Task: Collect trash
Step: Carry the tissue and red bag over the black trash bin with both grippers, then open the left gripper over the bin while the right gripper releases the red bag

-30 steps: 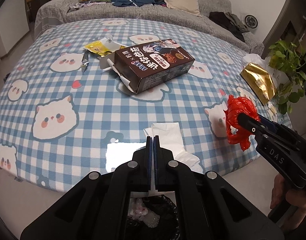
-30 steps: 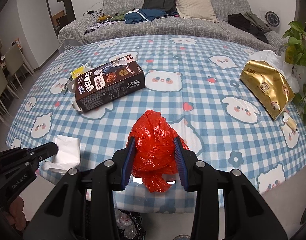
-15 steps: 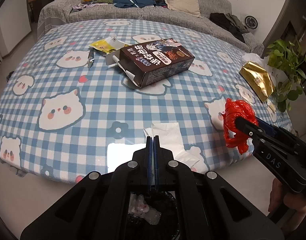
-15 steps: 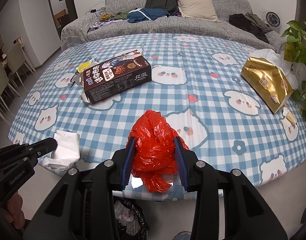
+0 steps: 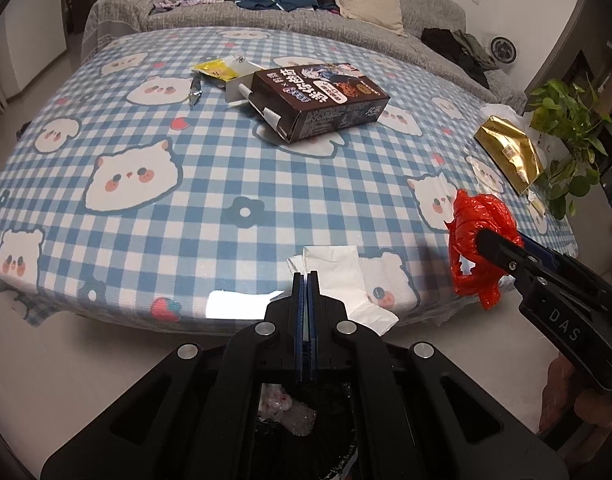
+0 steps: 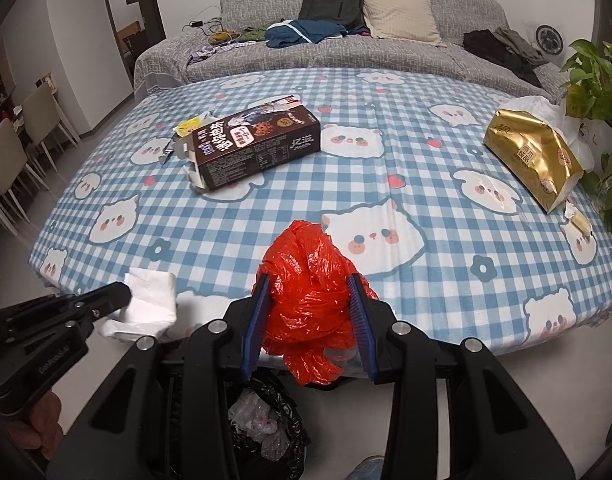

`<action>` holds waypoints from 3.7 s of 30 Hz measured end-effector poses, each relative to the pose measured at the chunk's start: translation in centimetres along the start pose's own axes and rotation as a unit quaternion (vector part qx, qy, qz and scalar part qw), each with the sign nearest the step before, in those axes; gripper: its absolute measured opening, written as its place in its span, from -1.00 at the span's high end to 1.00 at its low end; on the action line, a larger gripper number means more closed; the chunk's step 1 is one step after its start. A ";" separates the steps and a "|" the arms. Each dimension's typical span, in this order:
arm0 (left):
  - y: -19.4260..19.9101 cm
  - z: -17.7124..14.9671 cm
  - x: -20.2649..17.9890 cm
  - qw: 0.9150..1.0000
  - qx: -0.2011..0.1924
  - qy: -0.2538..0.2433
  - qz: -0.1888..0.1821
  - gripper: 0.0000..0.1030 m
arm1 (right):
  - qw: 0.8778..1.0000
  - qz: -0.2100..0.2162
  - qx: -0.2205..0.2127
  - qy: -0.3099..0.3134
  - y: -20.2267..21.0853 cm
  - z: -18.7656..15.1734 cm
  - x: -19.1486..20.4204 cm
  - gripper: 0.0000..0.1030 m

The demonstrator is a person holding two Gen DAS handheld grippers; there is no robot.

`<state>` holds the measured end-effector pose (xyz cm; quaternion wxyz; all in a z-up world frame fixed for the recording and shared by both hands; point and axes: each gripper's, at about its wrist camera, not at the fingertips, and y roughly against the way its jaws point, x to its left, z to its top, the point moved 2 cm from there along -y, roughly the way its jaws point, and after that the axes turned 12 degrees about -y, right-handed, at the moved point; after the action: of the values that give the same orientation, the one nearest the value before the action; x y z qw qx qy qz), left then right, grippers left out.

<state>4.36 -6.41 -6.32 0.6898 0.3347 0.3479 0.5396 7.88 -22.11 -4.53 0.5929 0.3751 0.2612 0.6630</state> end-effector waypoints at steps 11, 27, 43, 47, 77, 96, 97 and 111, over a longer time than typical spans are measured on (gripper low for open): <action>2.5 -2.7 0.3 1.000 -0.011 -0.012 0.012 0.98 | 1.000 0.013 -0.010 0.014 2.1 -3.0 1.8 0.28; 3.9 -9.0 1.9 1.000 -0.008 -0.006 0.030 0.98 | 0.999 0.014 -0.012 0.034 2.9 -8.4 3.7 0.28; 2.6 -13.8 2.2 0.999 0.004 -0.020 0.046 0.98 | 0.998 0.012 0.018 0.059 1.8 -15.1 4.5 0.28; 1.6 -15.1 2.1 0.999 0.009 -0.021 0.039 0.98 | 0.998 0.011 0.032 0.061 0.5 -16.5 4.4 0.28; -7.5 -19.0 2.0 0.998 0.066 -0.008 0.021 0.96 | 0.994 -0.017 0.095 0.044 -5.9 -20.0 2.0 0.28; -6.1 -19.3 3.7 0.997 0.045 -0.015 0.068 -0.67 | 0.993 -0.006 0.106 0.055 -6.8 -20.2 3.8 0.26; -5.9 -19.4 4.1 0.996 0.044 -0.013 0.070 -0.70 | 0.993 -0.007 0.107 0.057 -7.1 -20.3 4.2 0.26; -5.4 -21.0 9.0 0.995 0.046 0.007 0.087 -0.88 | 0.988 -0.011 0.132 0.073 -10.2 -21.9 7.6 0.25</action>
<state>-8.96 3.17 -23.19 0.6217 0.3914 0.3470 0.5830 -3.91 -10.88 -23.91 0.5249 0.3975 0.3935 0.6415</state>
